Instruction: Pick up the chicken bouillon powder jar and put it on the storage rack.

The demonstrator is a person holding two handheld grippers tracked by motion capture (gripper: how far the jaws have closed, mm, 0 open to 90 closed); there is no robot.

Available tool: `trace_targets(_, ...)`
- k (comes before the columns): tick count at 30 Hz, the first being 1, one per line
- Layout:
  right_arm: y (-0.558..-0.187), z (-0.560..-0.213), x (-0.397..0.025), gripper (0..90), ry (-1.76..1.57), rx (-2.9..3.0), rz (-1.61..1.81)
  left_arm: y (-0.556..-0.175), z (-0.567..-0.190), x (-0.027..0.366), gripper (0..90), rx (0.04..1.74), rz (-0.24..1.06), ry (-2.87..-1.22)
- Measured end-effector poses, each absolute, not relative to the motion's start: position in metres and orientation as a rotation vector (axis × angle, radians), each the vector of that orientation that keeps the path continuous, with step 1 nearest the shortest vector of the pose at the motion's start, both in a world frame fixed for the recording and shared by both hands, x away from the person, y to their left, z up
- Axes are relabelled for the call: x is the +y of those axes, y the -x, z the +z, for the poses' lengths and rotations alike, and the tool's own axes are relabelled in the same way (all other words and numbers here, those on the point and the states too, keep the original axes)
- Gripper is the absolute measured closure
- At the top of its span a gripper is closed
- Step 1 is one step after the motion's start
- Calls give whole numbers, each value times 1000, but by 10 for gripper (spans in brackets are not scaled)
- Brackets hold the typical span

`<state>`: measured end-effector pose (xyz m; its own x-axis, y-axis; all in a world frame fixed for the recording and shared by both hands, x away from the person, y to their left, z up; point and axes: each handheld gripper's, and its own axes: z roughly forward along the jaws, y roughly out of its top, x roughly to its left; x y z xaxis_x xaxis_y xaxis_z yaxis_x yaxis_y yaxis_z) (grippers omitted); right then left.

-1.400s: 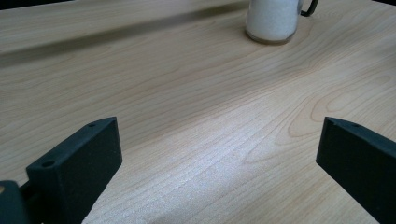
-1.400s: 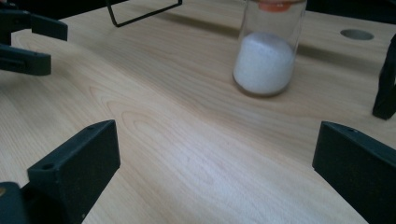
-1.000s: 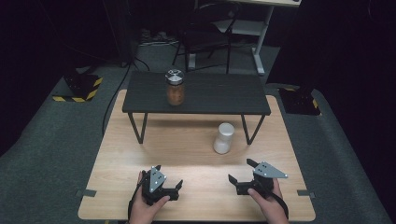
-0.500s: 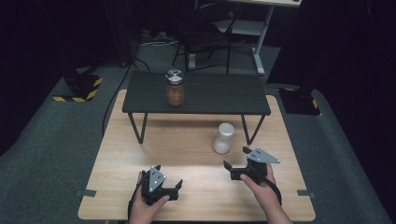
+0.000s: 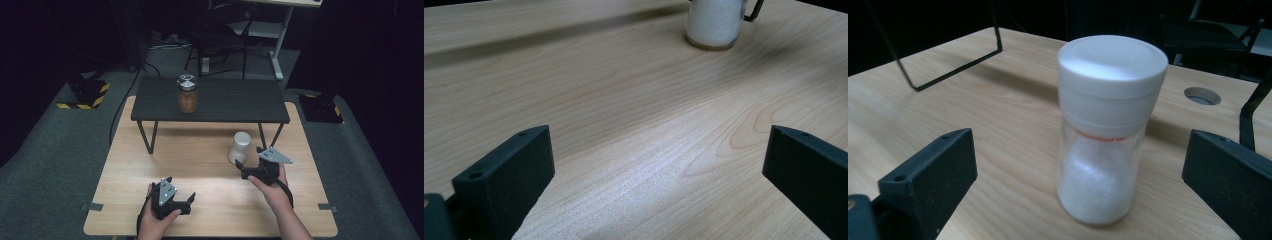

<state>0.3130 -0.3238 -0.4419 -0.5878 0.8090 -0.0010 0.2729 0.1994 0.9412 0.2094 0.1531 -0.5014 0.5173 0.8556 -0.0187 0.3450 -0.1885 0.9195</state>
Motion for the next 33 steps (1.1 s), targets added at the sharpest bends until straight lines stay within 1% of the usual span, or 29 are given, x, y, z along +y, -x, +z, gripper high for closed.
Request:
trace_targets(3,-318,-443,-322,16,-1024,1961,1390,-209,-502,153,4,1010,644,-1763)
trace_targets(5,-322,-446,-319,47,-1025,1940,1391,-209,-501,152,4,1009,650,-1766)
trace_targets(9,-327,-448,-316,63,-1038,1924,1392,-208,-501,152,4,1000,655,-1773)
trace_targets(15,-335,-453,-312,117,-1046,1899,1410,-209,-502,154,4,1012,642,-1761)
trace_targets(18,-337,-454,-310,130,-1041,1902,1404,-209,-501,154,4,1013,643,-1762)
trace_targets(19,-338,-456,-309,160,-1037,1890,1407,-209,-501,154,4,1017,641,-1759)
trace_targets(21,-339,-457,-307,166,-1030,1884,1405,-209,-501,154,4,1020,640,-1758)
trace_targets(22,-340,-459,-305,195,-1027,1877,1401,-209,-501,154,4,1020,637,-1757)
trace_targets(25,-341,-459,-303,214,-1028,1877,1398,-209,-501,154,4,1018,637,-1758)
trace_targets(26,-342,-460,-301,255,-1031,1872,1401,-210,-501,154,4,1017,636,-1758)
trace_targets(30,-342,-462,-298,329,-1024,1856,1405,-210,-502,155,4,1021,634,-1755)
trace_targets(33,-344,-462,-300,330,-1040,1855,1418,-209,-502,155,4,1020,634,-1753)
